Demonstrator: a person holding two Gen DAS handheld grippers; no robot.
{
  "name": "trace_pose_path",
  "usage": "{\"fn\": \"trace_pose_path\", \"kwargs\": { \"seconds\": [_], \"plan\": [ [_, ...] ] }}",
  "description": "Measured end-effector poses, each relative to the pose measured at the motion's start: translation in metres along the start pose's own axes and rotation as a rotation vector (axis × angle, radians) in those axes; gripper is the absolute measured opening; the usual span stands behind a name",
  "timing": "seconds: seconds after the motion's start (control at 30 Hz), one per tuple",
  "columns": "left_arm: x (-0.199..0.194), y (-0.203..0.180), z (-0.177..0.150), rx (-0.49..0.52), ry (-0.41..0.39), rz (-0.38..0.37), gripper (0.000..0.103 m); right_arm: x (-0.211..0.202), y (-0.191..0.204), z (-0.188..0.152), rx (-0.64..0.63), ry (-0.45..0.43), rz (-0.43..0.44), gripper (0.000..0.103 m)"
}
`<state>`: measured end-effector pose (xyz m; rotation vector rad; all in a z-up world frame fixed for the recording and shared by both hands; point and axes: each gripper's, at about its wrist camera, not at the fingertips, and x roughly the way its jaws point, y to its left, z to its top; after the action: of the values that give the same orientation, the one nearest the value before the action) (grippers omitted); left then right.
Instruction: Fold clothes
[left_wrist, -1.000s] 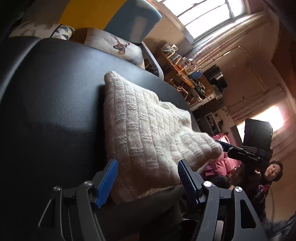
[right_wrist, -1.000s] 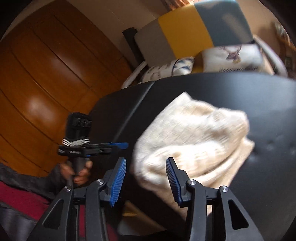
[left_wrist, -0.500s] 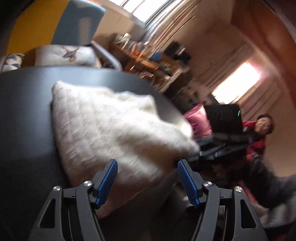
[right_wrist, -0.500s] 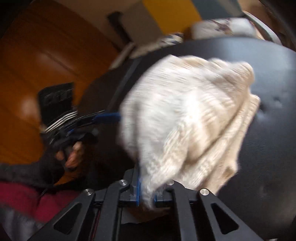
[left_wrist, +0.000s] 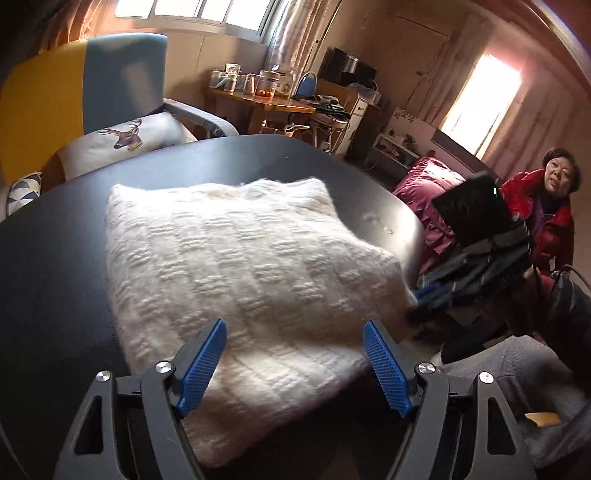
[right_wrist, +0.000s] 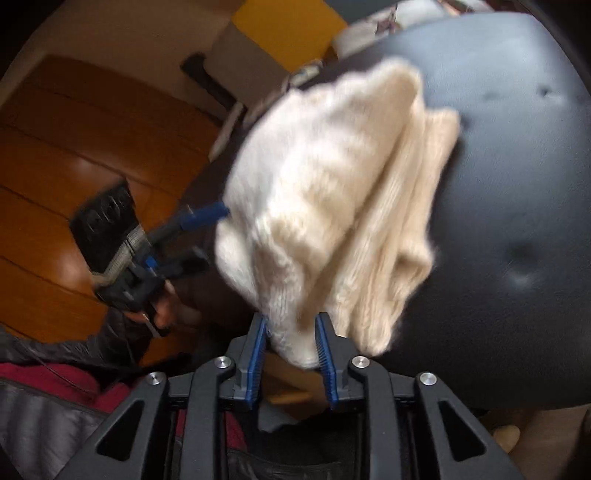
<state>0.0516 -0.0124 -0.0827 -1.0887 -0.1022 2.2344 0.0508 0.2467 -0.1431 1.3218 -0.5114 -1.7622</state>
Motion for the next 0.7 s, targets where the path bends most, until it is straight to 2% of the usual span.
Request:
{"fn": "trace_pose_path", "kwargs": {
  "seconds": [0.07,0.17,0.3,0.4,0.5,0.67,0.7],
  "plan": [
    [0.004,-0.004,0.002,-0.014,0.000,-0.023,0.077,-0.013,-0.009,0.015,0.058,-0.133,0.033,0.033],
    [0.011,-0.010,0.005,-0.022,0.002,-0.043,0.077,-0.007,-0.028,0.033,0.146,-0.227,0.029,0.034],
    [0.020,-0.023,0.006,0.005,0.006,-0.064,0.077,0.016,-0.057,0.046,0.246,-0.221,0.024,0.035],
    [0.029,-0.037,0.007,0.058,0.022,-0.088,0.077,0.018,-0.070,0.057,0.245,-0.248,0.030,0.033],
    [0.043,-0.050,0.004,0.123,0.059,-0.096,0.077,0.023,-0.055,0.067,0.164,-0.246,-0.050,0.014],
    [0.066,-0.064,-0.009,0.187,0.130,-0.132,0.077,0.018,-0.018,0.092,-0.051,-0.269,-0.266,0.011],
    [0.071,-0.066,-0.013,0.196,0.147,-0.133,0.077,0.026,-0.028,0.095,-0.031,-0.240,-0.316,0.011]
  ]
}}
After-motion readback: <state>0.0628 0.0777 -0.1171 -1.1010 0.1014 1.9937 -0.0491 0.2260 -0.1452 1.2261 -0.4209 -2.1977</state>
